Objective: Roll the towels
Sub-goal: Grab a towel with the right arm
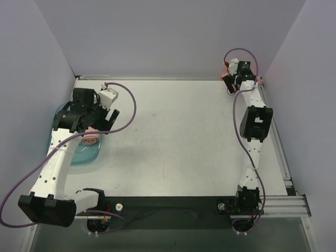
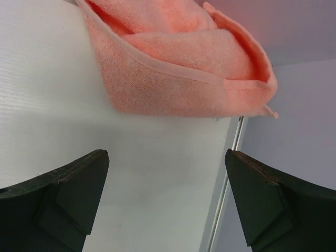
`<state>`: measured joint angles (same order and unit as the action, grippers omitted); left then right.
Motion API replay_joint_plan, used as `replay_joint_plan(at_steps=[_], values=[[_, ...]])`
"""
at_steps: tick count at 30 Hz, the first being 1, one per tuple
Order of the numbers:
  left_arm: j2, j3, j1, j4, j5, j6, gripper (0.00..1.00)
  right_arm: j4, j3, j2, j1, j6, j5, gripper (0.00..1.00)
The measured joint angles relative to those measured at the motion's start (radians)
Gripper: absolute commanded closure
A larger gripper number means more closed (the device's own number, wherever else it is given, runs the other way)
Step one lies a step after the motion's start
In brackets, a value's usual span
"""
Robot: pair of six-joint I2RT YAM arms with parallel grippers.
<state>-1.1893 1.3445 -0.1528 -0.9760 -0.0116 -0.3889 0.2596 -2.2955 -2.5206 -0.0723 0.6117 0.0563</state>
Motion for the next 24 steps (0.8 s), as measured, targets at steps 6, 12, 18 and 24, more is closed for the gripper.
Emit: replay_joint_plan(at_steps=[6, 12, 18, 24], values=[[-0.003, -0.013, -0.002, 0.000, -0.024, 0.000, 0.03, -0.045, -0.029, -0.076, 0.009, 0.072, 0.005, 0.02], [-0.013, -0.013, -0.003, 0.000, -0.045, 0.007, 0.03, -0.092, -0.054, -0.117, 0.014, 0.114, 0.008, 0.04], [-0.027, -0.013, -0.003, 0.000, -0.060, 0.011, 0.03, -0.190, -0.081, -0.168, 0.012, 0.170, 0.024, 0.19], [-0.046, -0.013, -0.003, 0.000, -0.065, 0.017, 0.03, -0.230, -0.091, -0.205, 0.007, 0.236, 0.022, 0.81]])
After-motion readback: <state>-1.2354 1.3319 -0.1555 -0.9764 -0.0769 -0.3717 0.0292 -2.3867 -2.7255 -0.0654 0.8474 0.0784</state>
